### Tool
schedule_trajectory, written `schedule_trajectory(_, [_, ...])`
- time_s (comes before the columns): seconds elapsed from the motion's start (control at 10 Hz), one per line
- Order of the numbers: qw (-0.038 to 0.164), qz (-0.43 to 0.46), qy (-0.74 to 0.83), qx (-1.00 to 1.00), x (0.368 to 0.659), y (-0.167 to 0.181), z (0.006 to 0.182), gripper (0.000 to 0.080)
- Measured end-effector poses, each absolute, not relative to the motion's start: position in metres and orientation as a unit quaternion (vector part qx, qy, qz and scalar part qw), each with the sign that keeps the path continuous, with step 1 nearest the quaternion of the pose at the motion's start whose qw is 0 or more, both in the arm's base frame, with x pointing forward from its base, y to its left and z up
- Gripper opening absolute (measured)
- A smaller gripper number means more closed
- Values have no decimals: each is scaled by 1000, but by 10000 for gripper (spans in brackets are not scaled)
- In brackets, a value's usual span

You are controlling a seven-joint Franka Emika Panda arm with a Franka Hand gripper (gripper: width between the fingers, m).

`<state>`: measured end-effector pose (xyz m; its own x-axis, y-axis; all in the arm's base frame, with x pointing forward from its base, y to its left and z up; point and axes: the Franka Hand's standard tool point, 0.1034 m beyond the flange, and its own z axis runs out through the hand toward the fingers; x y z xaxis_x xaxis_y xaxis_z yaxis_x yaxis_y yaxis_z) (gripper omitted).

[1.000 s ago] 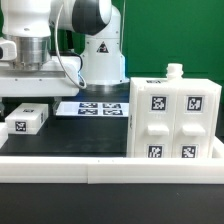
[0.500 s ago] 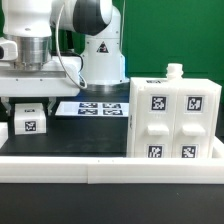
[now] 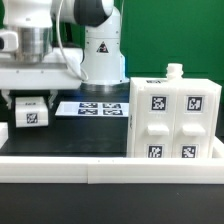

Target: Assemble cabinet

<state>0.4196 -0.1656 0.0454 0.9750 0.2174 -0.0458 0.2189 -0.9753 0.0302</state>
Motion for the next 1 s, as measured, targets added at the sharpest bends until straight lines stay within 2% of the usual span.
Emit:
schedule_trajectory(0.3, [4, 3, 97, 995, 445, -130, 107, 560])
schedule_trajectory(0.6, [-6, -5, 54, 998, 476, -85, 154, 560])
schedule_trajectory(0.7, [-1, -5, 45, 999, 487, -74, 161, 560])
schedule_trajectory(1.0, [-2, -6, 54, 999, 485, -75, 158, 560])
